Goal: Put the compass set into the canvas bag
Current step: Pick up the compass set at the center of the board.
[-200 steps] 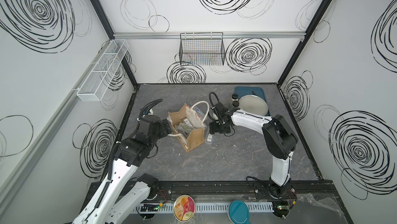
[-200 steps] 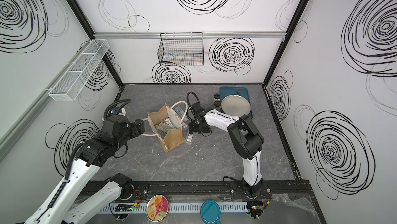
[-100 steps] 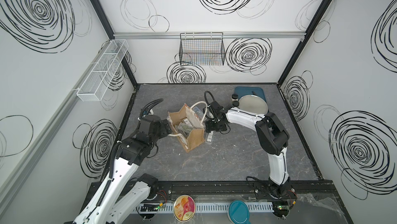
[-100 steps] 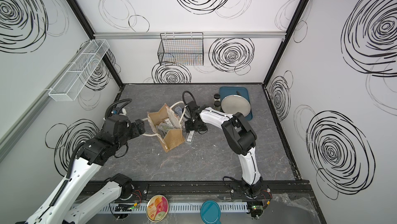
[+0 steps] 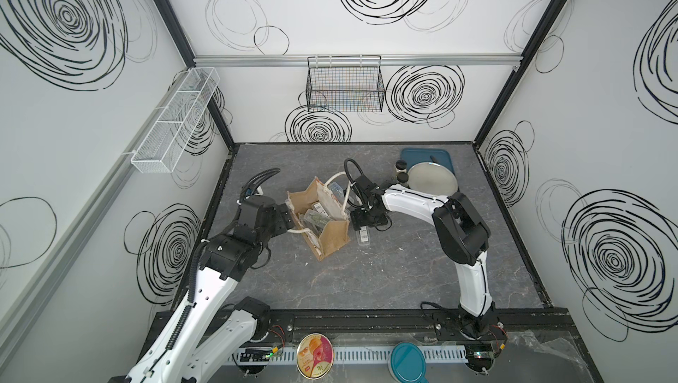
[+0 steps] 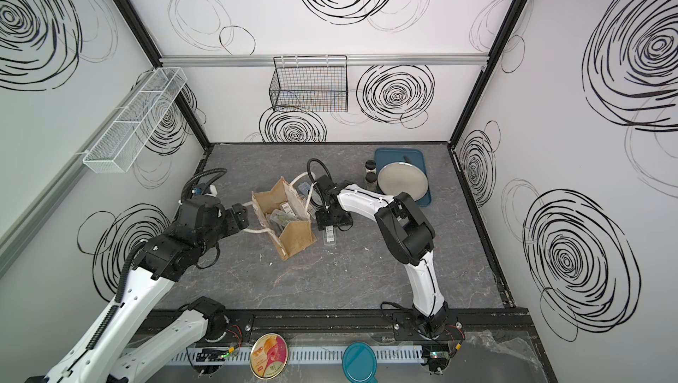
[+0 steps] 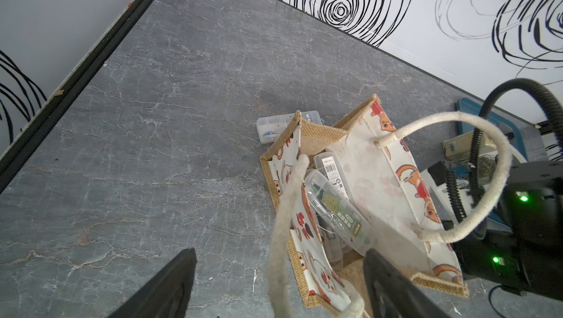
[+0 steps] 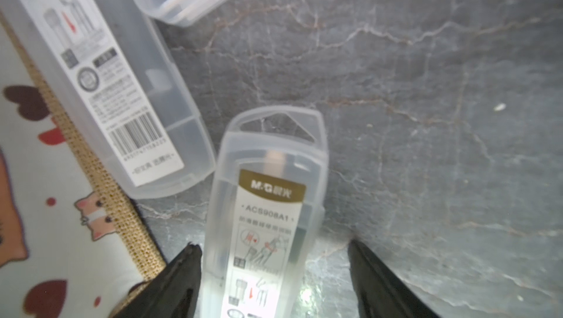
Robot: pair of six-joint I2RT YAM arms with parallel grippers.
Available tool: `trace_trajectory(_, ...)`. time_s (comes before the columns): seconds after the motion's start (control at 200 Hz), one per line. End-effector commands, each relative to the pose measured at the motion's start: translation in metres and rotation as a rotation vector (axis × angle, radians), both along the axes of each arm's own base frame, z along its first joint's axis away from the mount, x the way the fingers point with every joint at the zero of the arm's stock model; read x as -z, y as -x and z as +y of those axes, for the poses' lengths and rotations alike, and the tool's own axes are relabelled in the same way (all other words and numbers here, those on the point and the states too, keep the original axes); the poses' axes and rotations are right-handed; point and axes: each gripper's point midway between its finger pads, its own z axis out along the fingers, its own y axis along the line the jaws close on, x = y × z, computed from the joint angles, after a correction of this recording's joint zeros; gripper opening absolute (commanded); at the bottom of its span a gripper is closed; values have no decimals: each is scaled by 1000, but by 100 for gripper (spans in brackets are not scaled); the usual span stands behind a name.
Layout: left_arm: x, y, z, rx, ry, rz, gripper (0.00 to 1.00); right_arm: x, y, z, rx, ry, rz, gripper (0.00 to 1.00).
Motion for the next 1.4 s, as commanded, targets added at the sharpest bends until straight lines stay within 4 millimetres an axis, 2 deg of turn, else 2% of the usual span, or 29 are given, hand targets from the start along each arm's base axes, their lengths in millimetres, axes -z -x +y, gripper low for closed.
trace_trajectory(0.0, -3, -3, 1, -10, 10, -23, 89, -3, 9, 5, -43, 29, 1, 82)
trace_trajectory(0.15, -3, -2, 1, -9, 7, -22, 89, 9, 9, 8, -59, 67, 24, 81)
trace_trajectory(0.385, -3, 0, 3, -17, 3, -22, 89, 20, 11, -5, -45, 97, 51, 74)
trace_trajectory(0.715, -3, -2, 3, -13, 0, -18, 89, 18, 12, -34, -12, 123, 36, 54)
trace_trajectory(0.871, -3, -2, 2, -13, 5, -18, 89, 12, 11, -49, 6, 138, 21, 49)
trace_trajectory(0.986, -6, -1, 2, -12, 11, -27, 89, -5, 8, -60, 28, 126, -18, 47)
trace_trajectory(1.106, -10, -1, 1, -9, 10, -30, 89, -35, 2, -76, 68, 106, -74, 45)
trace_trajectory(1.271, -10, -1, 1, -6, 5, -26, 89, -93, -6, -86, 96, 48, -188, 44)
trace_trajectory(1.396, -8, -2, 1, -3, 3, -18, 89, -146, -12, -76, 57, -5, -293, 43)
